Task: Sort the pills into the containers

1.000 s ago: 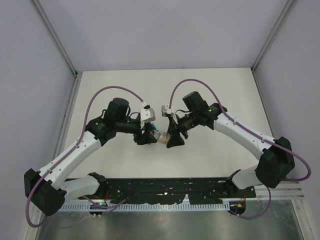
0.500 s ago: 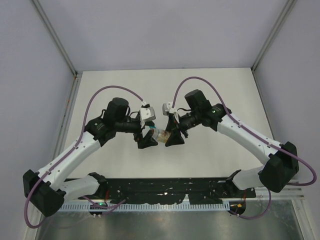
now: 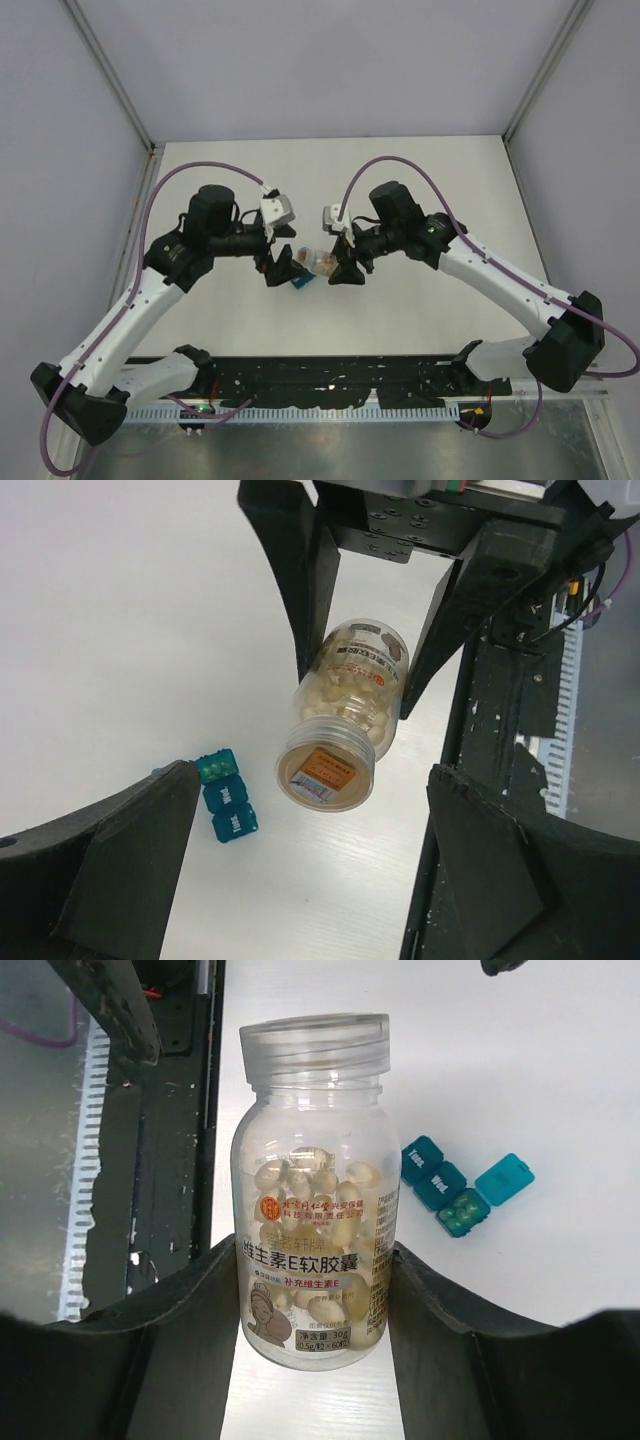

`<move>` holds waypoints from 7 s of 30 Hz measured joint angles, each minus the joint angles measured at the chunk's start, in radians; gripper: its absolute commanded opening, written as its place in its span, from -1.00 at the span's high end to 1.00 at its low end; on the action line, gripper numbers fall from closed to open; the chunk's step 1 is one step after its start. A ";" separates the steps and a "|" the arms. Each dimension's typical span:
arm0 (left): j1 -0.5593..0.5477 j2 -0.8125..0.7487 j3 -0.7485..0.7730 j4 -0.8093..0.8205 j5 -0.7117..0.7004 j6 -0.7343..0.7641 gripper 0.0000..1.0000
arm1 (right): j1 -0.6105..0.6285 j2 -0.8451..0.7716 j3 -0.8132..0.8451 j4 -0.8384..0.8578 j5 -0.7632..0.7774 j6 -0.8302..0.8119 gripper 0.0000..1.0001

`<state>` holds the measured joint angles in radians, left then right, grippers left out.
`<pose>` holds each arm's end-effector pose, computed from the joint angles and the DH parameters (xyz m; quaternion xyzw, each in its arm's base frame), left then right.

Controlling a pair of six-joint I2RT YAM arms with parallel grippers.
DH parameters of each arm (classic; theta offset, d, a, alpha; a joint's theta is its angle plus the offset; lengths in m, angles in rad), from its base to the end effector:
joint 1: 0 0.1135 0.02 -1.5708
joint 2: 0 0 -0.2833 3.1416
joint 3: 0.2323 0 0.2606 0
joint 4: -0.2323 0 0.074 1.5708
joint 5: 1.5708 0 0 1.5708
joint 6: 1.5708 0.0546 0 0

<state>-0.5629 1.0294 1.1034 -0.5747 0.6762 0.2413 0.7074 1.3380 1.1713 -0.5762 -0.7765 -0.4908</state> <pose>0.1718 -0.1488 0.3789 0.4732 0.6806 -0.3587 0.4291 0.2015 0.2227 0.3298 -0.6036 0.6140 0.3848 0.3326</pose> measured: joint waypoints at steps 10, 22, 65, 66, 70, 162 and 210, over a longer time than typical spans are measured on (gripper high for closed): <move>0.131 0.116 0.143 -0.032 0.095 -0.221 -0.99 | 0.054 -0.077 -0.027 0.088 0.208 0.026 0.89; 0.154 0.197 0.158 -0.066 0.118 -0.439 -0.73 | 0.111 -0.078 -0.036 0.138 0.424 0.039 0.89; 0.152 0.301 0.203 -0.237 0.259 -0.231 1.00 | 0.113 -0.081 -0.037 0.095 0.331 0.003 0.89; 0.151 0.298 0.201 -0.242 0.260 -0.218 1.00 | 0.111 -0.081 -0.036 0.093 0.319 0.003 0.89; 0.141 0.282 0.191 -0.257 0.261 -0.168 1.00 | 0.099 -0.080 -0.036 0.080 0.264 -0.001 0.89; 0.160 0.272 0.144 -0.066 0.163 -0.466 1.00 | 0.113 -0.049 -0.027 0.116 0.433 0.076 0.89; 0.024 0.106 0.010 -0.062 0.147 -0.077 0.37 | 0.011 0.008 -0.019 0.054 -0.045 0.090 0.89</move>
<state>-0.5388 1.1358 1.1133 -0.6369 0.8230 0.1642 0.7185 1.3460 1.1526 -0.5224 -0.8215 -0.4011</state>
